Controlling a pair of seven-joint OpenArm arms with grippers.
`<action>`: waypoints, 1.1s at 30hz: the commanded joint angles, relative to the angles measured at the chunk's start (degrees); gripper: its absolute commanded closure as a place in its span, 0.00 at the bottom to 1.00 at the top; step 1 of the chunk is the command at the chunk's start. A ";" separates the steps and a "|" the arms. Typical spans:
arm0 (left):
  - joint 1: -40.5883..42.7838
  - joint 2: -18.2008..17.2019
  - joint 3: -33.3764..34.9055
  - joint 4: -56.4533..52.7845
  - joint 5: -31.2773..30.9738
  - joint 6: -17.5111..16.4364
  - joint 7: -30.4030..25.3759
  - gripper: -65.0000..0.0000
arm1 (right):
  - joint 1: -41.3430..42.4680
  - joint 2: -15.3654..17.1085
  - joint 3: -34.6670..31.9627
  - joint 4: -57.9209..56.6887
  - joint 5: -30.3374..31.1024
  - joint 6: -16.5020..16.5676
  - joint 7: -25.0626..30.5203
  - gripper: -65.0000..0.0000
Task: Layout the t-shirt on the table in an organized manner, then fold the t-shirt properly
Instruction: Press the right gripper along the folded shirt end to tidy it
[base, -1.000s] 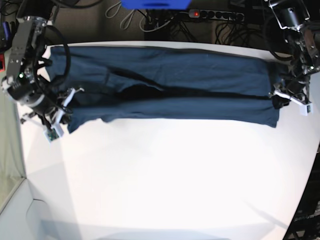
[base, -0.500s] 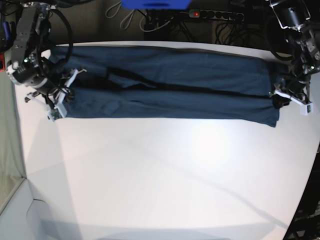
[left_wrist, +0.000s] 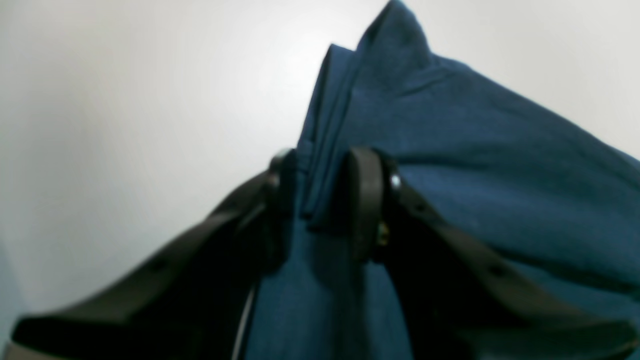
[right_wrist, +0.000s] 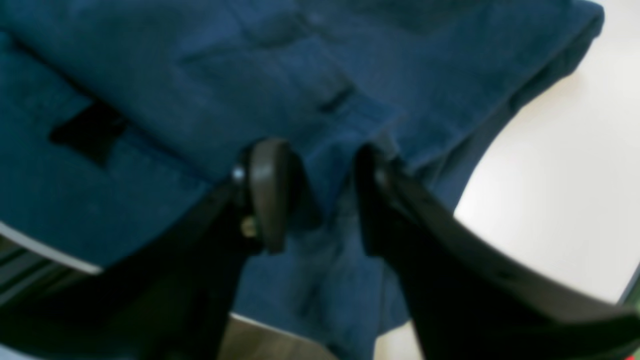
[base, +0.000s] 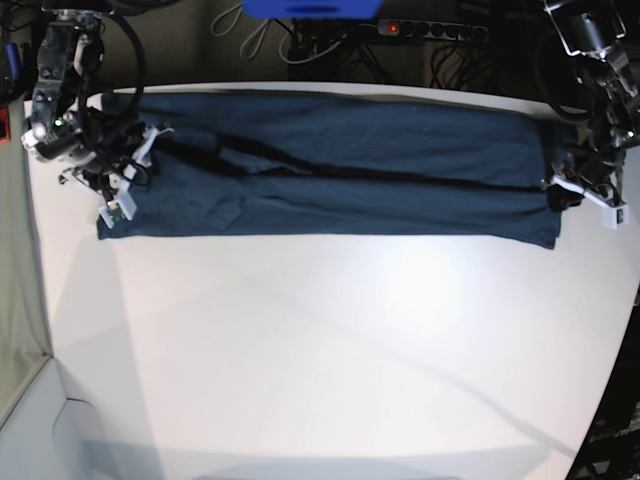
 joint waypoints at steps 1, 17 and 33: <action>0.35 -0.61 -0.16 0.03 1.71 0.77 3.39 0.73 | 0.05 0.59 0.29 0.93 0.34 0.22 0.45 0.60; 0.43 -0.61 -0.25 0.03 1.71 0.77 3.57 0.57 | -1.35 -4.33 0.03 11.21 0.52 0.22 -0.78 0.56; 2.10 0.10 0.19 -0.06 1.53 0.77 3.66 0.58 | 2.25 -5.65 -4.02 -6.54 0.34 0.22 5.73 0.56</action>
